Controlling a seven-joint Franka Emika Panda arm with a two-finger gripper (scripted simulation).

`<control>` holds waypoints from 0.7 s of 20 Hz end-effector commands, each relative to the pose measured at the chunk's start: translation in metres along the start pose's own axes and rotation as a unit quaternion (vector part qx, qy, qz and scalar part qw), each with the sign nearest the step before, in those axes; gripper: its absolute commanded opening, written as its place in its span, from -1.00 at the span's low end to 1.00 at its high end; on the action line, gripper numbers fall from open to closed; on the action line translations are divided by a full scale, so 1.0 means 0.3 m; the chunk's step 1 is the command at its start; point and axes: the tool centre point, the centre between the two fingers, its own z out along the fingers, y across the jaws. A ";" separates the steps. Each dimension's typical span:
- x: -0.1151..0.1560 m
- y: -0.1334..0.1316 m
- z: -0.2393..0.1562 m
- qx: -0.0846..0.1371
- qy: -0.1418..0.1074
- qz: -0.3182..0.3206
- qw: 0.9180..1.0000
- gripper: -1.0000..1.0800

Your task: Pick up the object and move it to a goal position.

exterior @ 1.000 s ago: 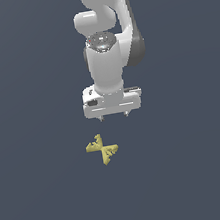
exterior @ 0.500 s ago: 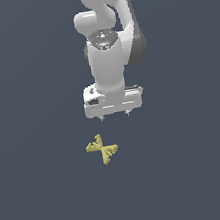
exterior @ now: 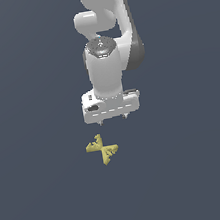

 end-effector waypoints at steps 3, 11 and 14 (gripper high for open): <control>0.017 0.030 0.036 -0.002 -0.003 -0.040 0.999 0.92; 0.051 0.101 0.124 -0.003 -0.009 -0.134 0.991 0.92; 0.062 0.128 0.159 -0.002 -0.011 -0.169 0.985 0.92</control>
